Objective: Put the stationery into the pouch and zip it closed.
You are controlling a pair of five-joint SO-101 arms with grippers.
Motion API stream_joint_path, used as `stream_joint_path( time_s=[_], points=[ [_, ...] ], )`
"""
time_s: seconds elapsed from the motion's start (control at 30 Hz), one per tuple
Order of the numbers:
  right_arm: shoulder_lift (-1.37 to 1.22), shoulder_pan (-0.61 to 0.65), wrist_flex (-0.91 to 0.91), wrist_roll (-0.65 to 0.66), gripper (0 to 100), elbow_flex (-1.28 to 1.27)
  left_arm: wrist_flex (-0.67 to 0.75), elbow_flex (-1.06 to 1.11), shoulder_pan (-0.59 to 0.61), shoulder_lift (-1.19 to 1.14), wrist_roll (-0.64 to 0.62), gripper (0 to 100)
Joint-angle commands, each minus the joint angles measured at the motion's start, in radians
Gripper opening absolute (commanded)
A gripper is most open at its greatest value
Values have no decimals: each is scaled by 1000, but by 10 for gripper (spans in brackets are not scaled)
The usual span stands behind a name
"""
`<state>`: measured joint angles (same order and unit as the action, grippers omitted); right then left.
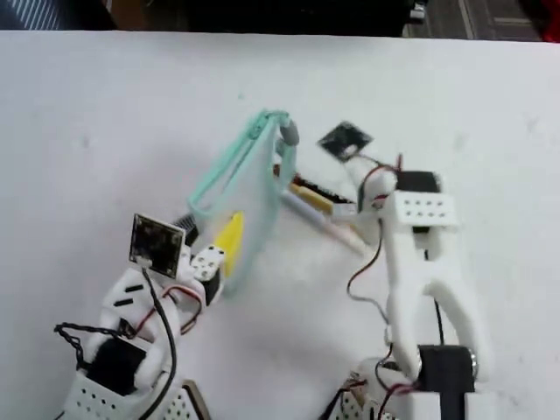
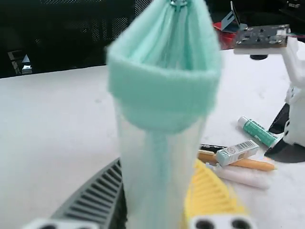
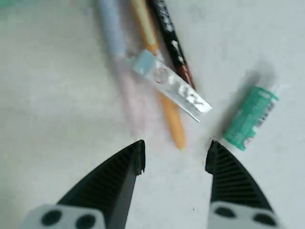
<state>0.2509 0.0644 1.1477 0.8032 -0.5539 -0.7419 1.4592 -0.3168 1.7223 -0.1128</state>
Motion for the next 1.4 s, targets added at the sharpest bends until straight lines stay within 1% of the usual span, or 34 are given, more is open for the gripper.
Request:
stream_joint_path(
  time_s=[0.0, 0.03, 0.13, 0.23, 0.3, 0.43, 0.63, 0.73, 0.8, 0.87, 0.93, 1.0, 1.07, 1.17, 1.37],
  points=[
    [88, 99, -102, 11, 189, -103, 68, -18, 130, 21, -12, 24],
    [87, 117, -142, 9, 188, -132, 74, -20, 165, 21, -14, 40],
    [51, 153, -226, 3, 187, -173, 86, -20, 242, 21, -15, 20],
    [-31, 174, -231, 2, 187, -138, 86, -31, 263, 21, -15, 24],
    [-101, 179, -228, 2, 187, -101, 84, -31, 254, 21, -15, 24],
    [-220, 150, -231, 2, 187, -29, 84, -26, 246, 21, -15, 24],
    [-344, 139, -234, 0, 187, 43, 84, -26, 245, 21, -15, 24],
    [-394, 140, -243, 0, 184, 84, 84, -26, 203, 21, -15, 24],
    [-418, 137, -246, -3, 146, 110, 83, -23, 165, 21, -14, 24],
    [-433, 137, -245, -43, 73, 129, 75, -17, 136, 21, -14, 24],
    [-437, 139, -245, -75, 9, 135, 68, -15, 116, 21, -14, 24],
    [-437, 140, -240, -80, 31, 133, 68, -14, 104, 21, -14, 24],
    [-433, 140, -229, -77, 15, 129, 68, -14, 102, 21, -14, 24],
    [-394, 136, -163, -77, 17, 129, 68, -17, 102, 21, -14, 24],
    [-151, 136, 36, -77, 17, 129, 46, -21, 38, 21, -9, 26]
  ],
)
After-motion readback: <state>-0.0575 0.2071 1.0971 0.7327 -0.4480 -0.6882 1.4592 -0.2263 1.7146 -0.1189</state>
